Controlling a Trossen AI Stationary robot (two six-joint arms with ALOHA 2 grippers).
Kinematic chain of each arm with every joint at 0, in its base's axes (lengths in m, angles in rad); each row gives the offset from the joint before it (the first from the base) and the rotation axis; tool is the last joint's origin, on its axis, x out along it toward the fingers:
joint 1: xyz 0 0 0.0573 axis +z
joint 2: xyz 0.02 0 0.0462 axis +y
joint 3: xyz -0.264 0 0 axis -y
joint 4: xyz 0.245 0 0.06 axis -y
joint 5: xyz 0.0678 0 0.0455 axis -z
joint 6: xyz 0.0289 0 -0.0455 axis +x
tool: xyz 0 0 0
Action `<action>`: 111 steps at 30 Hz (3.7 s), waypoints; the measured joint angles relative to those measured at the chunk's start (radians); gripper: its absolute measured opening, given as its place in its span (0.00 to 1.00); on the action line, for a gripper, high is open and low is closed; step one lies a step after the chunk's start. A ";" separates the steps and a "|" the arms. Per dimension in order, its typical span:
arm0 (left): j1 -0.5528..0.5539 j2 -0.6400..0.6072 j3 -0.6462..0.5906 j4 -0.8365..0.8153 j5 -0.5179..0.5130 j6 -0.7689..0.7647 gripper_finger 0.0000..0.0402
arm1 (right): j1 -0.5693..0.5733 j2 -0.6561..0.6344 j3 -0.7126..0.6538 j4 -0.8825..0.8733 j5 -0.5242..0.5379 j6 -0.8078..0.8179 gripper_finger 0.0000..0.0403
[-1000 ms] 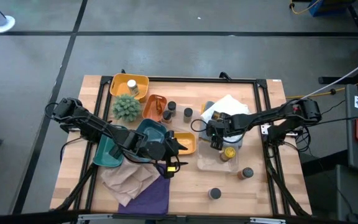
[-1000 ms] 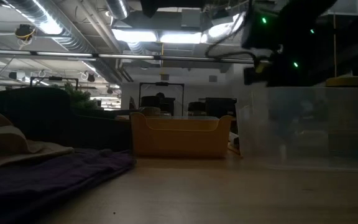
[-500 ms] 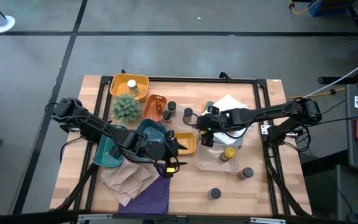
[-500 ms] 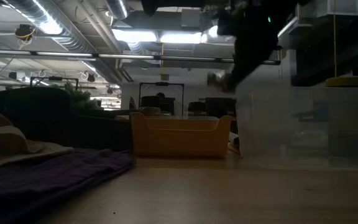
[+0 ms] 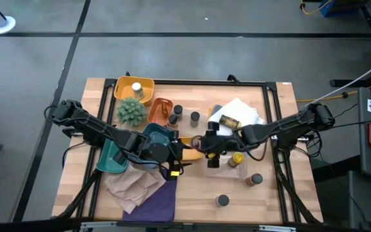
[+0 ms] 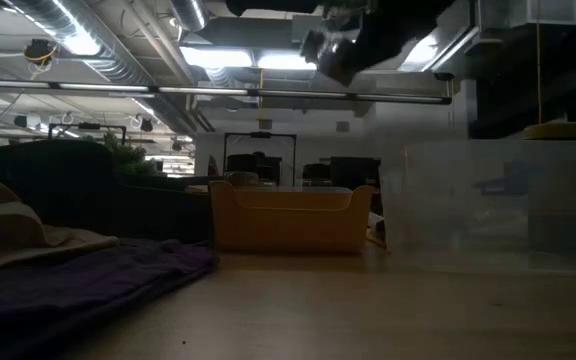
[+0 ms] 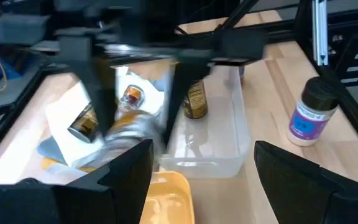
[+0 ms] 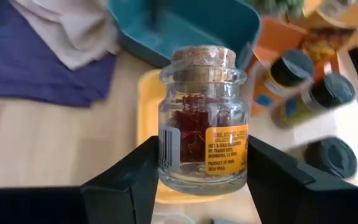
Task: Sort spices by type
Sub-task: Put the left brown seasoning bottle into the bottom yellow bin
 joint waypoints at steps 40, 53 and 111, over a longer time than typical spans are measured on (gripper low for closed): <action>0.016 0.002 0.000 0.014 -0.010 -0.029 0.45 | 0.104 0.000 0.000 0.176 0.056 -0.025 0.53; 0.018 0.003 0.000 0.009 -0.010 -0.029 0.40 | 0.104 0.000 0.000 0.165 0.056 -0.016 0.57; 0.233 0.199 -0.042 -0.364 0.230 -0.606 0.42 | 0.103 0.001 0.000 -0.130 0.056 -0.013 0.57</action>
